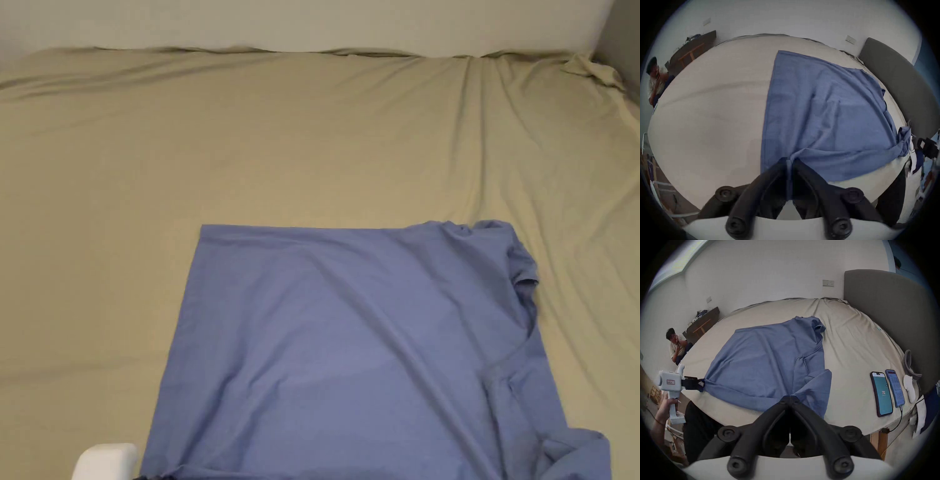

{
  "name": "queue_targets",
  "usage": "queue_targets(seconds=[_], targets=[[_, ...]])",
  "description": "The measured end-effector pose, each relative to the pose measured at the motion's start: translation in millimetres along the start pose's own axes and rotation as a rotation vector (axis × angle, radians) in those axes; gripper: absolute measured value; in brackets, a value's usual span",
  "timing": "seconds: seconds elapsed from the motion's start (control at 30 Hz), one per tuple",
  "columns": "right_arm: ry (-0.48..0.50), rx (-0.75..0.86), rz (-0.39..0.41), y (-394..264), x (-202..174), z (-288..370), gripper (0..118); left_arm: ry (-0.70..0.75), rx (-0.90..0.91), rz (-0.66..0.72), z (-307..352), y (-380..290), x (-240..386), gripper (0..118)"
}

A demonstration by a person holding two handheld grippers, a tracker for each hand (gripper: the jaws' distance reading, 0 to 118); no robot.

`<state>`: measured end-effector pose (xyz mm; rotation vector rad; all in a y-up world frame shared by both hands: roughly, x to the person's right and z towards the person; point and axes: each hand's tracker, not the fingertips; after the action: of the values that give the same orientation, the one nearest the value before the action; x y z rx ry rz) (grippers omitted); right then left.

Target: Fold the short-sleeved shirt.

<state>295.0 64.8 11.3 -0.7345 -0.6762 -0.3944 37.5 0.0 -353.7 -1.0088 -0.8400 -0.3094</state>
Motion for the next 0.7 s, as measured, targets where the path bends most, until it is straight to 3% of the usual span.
queue_targets(seconds=[0.03,0.07,0.1,0.13,0.17,0.2,0.27,0.47,0.5,0.53,0.57,0.6,0.63,0.7], targets=[[-0.005,-0.008,0.000,0,2,-1,13,0.020,0.002,-0.028,2,-2,6,3],[0.000,-0.028,-0.019,0,6,-3,49,0.026,0.016,-0.032,4,-2,8,3],[-0.008,-0.047,-0.035,1,10,-5,111,0.025,0.016,-0.033,7,-2,8,3],[-0.025,-0.090,-0.043,0,14,-11,118,0.020,0.019,-0.029,9,-2,7,3],[-0.032,-0.113,-0.035,-3,16,-16,118,0.016,0.021,-0.022,10,-2,6,3],[-0.061,-0.033,-0.020,-7,18,-14,118,0.014,0.022,-0.017,11,-2,6,3],[-0.069,-0.079,-0.033,-10,24,-20,118,0.012,0.026,-0.009,13,-2,5,3],[-0.036,-0.153,-0.144,-15,44,-69,118,0.018,0.020,-0.005,10,-3,6,3],[-0.036,-0.168,-0.157,-16,46,-77,110,0.018,0.019,-0.003,10,-3,6,3],[-0.026,-0.185,-0.154,-16,47,-83,84,0.020,0.018,-0.001,9,-3,6,3],[-0.033,-0.185,-0.147,-16,45,-87,30,0.022,0.016,-0.001,9,-3,7,3],[-0.015,-0.189,-0.157,-18,42,-91,14,0.020,0.016,0.001,6,-3,4,3],[-0.015,-0.173,-0.167,-19,36,-88,14,0.013,0.017,0.008,5,-3,3,3],[-0.040,-0.161,-0.070,-17,27,-85,14,0.037,0.019,-0.003,3,-3,9,3]])
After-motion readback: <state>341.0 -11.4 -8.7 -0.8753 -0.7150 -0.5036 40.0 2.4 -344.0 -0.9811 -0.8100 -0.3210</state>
